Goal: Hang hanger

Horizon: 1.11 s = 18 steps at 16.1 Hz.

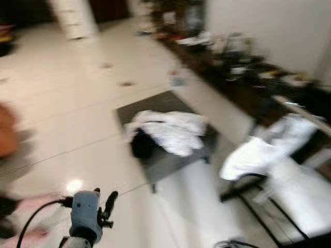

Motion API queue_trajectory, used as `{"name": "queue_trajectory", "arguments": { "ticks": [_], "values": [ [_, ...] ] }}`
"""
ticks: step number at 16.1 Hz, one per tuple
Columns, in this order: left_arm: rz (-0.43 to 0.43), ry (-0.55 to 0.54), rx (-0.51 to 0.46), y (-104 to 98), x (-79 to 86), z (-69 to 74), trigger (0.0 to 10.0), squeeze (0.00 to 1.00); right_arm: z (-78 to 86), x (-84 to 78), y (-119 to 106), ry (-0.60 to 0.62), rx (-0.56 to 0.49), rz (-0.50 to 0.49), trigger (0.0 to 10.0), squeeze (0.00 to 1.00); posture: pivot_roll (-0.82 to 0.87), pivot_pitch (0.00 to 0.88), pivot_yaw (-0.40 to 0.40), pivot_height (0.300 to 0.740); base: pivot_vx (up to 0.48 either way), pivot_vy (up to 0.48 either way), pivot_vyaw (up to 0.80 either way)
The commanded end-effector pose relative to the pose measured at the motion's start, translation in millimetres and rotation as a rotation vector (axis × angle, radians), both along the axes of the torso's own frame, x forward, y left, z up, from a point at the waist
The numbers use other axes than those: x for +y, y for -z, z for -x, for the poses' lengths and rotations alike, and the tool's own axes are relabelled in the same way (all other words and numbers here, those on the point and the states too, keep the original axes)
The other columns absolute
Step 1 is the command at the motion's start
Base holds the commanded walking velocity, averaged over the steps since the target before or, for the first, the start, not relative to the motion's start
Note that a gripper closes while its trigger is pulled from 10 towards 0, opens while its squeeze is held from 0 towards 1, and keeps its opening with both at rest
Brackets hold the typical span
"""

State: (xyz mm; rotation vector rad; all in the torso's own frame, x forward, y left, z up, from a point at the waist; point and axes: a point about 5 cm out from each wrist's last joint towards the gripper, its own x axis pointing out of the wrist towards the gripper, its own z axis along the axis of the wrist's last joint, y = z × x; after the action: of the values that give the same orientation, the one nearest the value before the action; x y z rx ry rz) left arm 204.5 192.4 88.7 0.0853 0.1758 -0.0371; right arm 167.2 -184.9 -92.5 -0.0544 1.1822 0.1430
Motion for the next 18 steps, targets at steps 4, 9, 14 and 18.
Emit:
{"name": "queue_trajectory", "arguments": {
  "ticks": [4, 9, 14, 18],
  "values": [
    [-0.098, -0.001, -0.018, 0.8, 9.2, -1.1, 10.0, 0.00, -3.9, 7.3, -0.9, 0.026, -0.012, -0.027, 10.0, 0.00, 0.01, 0.118, -0.010, 0.740, 0.134, 0.000, 0.20],
    [-0.131, 0.015, -0.032, 1.7, 8.3, -1.2, 10.0, 0.00, 0.8, 9.1, 1.9, 0.303, -0.014, -0.091, 10.0, 0.00, 0.02, 0.121, -0.009, 0.740, 0.310, 0.000, 0.00],
    [-0.137, 0.018, -0.046, 0.4, 9.5, -2.5, 10.0, 0.00, 2.4, 10.7, 3.1, 0.549, -0.048, -0.127, 10.0, 0.00, 0.01, 0.117, -0.001, 0.740, 0.261, 0.000, 0.00],
    [-0.141, 0.024, -0.060, -1.0, 8.0, -3.3, 10.0, 0.00, 0.8, 11.8, 2.4, 0.490, -0.049, -0.137, 10.0, 0.00, 0.03, 0.112, 0.000, 0.740, 0.377, 0.000, 0.00]
  ]
}}
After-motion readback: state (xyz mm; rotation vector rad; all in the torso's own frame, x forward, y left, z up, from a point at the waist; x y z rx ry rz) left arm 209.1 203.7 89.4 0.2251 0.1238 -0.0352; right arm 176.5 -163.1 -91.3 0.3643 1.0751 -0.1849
